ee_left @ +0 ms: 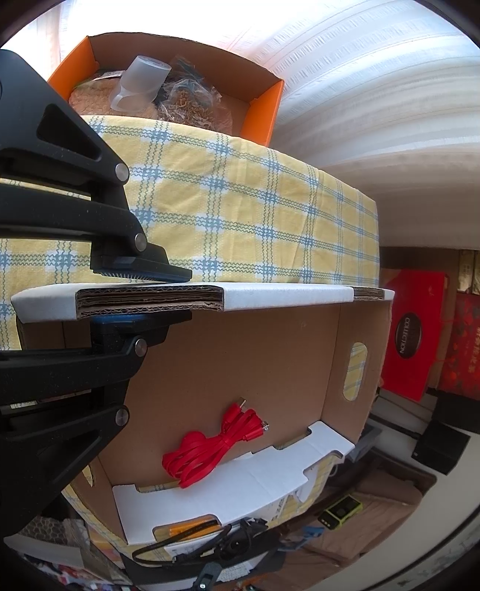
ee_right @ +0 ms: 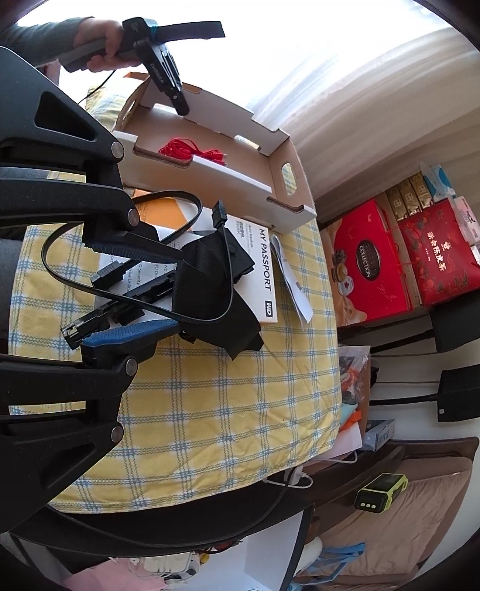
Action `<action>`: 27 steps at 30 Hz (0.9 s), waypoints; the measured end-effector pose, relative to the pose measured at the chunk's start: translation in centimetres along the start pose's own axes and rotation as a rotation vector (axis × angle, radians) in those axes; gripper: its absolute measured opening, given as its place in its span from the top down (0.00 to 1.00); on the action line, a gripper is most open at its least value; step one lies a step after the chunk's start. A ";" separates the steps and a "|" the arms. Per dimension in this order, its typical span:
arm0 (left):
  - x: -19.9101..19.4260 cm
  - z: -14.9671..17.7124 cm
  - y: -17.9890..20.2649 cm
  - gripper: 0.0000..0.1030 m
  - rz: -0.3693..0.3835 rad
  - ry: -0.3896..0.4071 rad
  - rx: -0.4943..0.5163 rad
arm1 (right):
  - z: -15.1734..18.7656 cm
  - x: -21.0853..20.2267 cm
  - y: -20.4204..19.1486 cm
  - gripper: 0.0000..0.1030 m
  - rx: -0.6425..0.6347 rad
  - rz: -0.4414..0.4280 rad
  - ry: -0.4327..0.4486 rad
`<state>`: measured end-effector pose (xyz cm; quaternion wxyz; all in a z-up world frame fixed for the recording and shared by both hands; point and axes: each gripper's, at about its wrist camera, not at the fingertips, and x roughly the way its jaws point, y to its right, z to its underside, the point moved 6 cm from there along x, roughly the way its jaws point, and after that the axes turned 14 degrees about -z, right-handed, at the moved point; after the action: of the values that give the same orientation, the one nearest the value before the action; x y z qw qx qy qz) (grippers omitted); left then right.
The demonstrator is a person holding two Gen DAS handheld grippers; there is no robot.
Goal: Organize objects
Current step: 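Close the right tool on the black cable and lift it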
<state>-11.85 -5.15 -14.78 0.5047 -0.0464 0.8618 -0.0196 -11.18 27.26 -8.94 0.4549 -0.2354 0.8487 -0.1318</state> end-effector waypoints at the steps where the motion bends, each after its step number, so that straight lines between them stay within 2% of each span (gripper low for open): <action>1: 0.0 0.0 0.0 0.87 0.000 0.000 0.000 | 0.1 0.3 0.1 0.71 0.002 0.002 -0.005; 3: 0.0 0.0 0.0 0.87 0.000 0.000 0.001 | 0.3 0.8 0.3 0.76 0.002 0.008 -0.013; 5: 0.1 0.0 0.0 0.87 0.001 -0.001 0.000 | 0.3 1.1 0.4 0.86 0.000 0.017 -0.018; 11: 0.1 0.0 0.0 0.87 0.000 -0.001 0.000 | 0.0 0.7 0.3 0.95 -0.013 0.026 0.009; 17: 0.1 0.0 0.0 0.87 -0.001 -0.001 0.000 | -1.5 -1.3 -1.0 0.96 -0.039 0.013 0.076; 27: 0.3 0.1 -0.1 0.88 0.000 -0.001 0.001 | -3.9 -2.3 -4.3 0.96 -0.104 -0.004 0.112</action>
<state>-11.93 -5.24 -15.08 0.5051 -0.0465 0.8616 -0.0199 -12.18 24.82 -3.25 0.3935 -0.2525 0.8782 -0.1011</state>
